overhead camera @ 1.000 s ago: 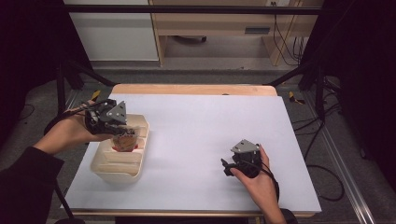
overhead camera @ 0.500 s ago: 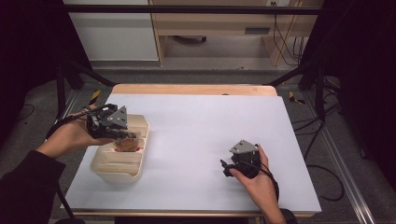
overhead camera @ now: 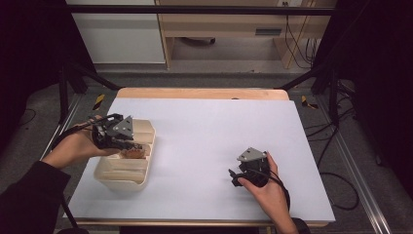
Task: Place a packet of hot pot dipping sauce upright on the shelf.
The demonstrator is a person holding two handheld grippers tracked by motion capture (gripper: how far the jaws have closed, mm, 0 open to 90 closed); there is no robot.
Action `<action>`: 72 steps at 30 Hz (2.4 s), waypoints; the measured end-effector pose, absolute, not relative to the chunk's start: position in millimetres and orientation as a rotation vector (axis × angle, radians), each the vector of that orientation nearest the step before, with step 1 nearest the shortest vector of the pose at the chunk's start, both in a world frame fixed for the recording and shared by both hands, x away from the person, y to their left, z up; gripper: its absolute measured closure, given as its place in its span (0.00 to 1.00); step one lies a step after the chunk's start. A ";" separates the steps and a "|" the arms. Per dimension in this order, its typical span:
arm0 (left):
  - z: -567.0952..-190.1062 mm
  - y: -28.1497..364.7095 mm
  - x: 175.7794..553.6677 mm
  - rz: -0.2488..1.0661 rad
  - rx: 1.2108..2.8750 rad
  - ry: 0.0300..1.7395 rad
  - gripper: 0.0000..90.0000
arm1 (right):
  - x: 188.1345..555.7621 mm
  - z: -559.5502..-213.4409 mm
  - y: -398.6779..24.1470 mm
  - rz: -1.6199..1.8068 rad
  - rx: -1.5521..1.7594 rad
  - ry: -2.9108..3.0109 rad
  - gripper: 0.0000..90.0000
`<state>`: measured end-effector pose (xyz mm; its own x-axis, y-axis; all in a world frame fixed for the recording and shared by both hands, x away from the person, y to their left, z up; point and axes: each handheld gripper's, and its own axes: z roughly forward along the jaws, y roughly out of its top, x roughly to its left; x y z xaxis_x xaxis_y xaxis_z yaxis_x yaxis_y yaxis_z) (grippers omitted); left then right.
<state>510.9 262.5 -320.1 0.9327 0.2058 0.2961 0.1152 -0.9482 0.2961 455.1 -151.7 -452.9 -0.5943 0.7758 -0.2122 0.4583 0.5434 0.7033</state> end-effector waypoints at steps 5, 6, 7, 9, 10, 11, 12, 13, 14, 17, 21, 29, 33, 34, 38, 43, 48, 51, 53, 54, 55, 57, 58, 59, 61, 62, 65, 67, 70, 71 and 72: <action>-321.4 266.2 510.6 0.475 2.806 0.252 0.84 | 453.9 -456.4 -145.1 0.785 0.949 2.307 0.10; -321.7 267.5 510.8 0.473 2.802 0.256 0.84 | 453.2 -455.1 -144.3 0.795 0.947 2.296 0.10; -321.8 267.9 511.1 0.475 2.802 0.257 0.84 | 453.2 -454.7 -144.6 0.798 0.946 2.294 0.10; -321.8 268.2 511.3 0.475 2.803 0.259 0.84 | 453.6 -455.1 -145.6 0.796 0.951 2.291 0.10; -322.0 268.6 511.7 0.471 2.801 0.262 0.84 | 454.0 -455.2 -146.3 0.797 0.951 2.291 0.10; -322.0 268.6 511.7 0.471 2.801 0.262 0.84 | 454.0 -454.9 -146.9 0.795 0.958 2.290 0.10; -322.0 268.5 512.0 0.471 2.802 0.263 0.84 | 454.2 -454.8 -147.4 0.802 0.962 2.285 0.10; -321.9 268.4 512.2 0.473 2.804 0.263 0.84 | 454.3 -454.7 -147.5 0.804 0.961 2.284 0.10; -321.9 268.3 512.4 0.475 2.804 0.265 0.84 | 454.3 -454.7 -147.6 0.804 0.960 2.284 0.10; -322.1 267.9 512.6 0.476 2.802 0.267 0.84 | 454.2 -454.6 -147.4 0.803 0.957 2.283 0.10; -322.1 267.8 512.1 0.476 2.804 0.266 0.84 | 454.1 -454.2 -147.8 0.799 0.961 2.283 0.10; -322.2 269.1 511.7 0.468 2.796 0.271 0.79 | 454.3 -454.1 -148.3 0.800 0.961 2.280 0.10; -320.5 268.7 511.2 0.489 2.776 0.277 0.75 | 454.3 -454.1 -148.5 0.798 0.967 2.279 0.10; -319.7 268.5 511.0 0.497 2.768 0.280 0.72 | 454.4 -454.2 -148.5 0.802 0.967 2.277 0.10; -313.3 266.4 509.0 0.546 2.707 0.311 0.60 | 454.3 -454.0 -148.6 0.803 0.968 2.277 0.10; -305.3 257.5 503.7 0.610 2.618 0.367 0.44 | 454.6 -453.4 -149.3 0.801 0.965 2.271 0.10; -304.4 242.9 497.5 0.624 2.564 0.416 0.31 | 454.5 -452.9 -150.1 0.805 0.972 2.263 0.10; -307.9 226.2 491.2 0.626 2.553 0.403 0.24 | 454.6 -452.8 -150.6 0.807 0.967 2.262 0.10; -311.2 216.6 487.9 0.616 2.550 0.404 0.20 | 454.4 -452.6 -151.0 0.809 0.969 2.261 0.10; -313.2 211.7 486.2 0.612 2.550 0.402 0.19 | 454.4 -452.3 -151.4 0.808 0.970 2.261 0.10; -315.3 206.4 484.4 0.608 2.547 0.400 0.18 | 454.5 -452.3 -151.8 0.809 0.970 2.259 0.10; -319.6 195.5 480.9 0.587 2.539 0.416 0.16 | 454.7 -452.0 -152.5 0.813 0.975 2.256 0.10; -322.5 189.7 479.1 0.577 2.525 0.424 0.16 | 454.7 -451.7 -152.9 0.809 0.974 2.256 0.10; -322.5 189.7 479.1 0.577 2.525 0.424 0.15 | 454.7 -451.7 -152.9 0.809 0.974 2.256 0.10; -328.5 178.0 475.2 0.558 2.513 0.423 0.15 | 454.7 -451.6 -153.4 0.810 0.978 2.254 0.10; -334.7 165.9 471.3 0.540 2.494 0.418 0.14 | 455.1 -451.8 -153.7 0.813 0.980 2.252 0.10; -342.3 152.9 466.5 0.509 2.462 0.402 0.14 | 455.2 -451.7 -154.0 0.812 0.979 2.252 0.10; -353.2 138.0 460.8 0.483 2.451 0.393 0.13 | 455.1 -451.8 -154.3 0.809 0.979 2.251 0.10; -365.0 124.3 455.3 0.480 2.444 0.379 0.13 | 454.8 -451.4 -154.9 0.810 0.985 2.249 0.10; -368.3 120.5 454.0 0.478 2.446 0.373 0.13 | 454.9 -451.5 -155.2 0.814 0.985 2.247 0.10; -371.5 117.4 453.1 0.474 2.444 0.372 0.12 | 454.9 -451.5 -155.5 0.813 0.988 2.246 0.10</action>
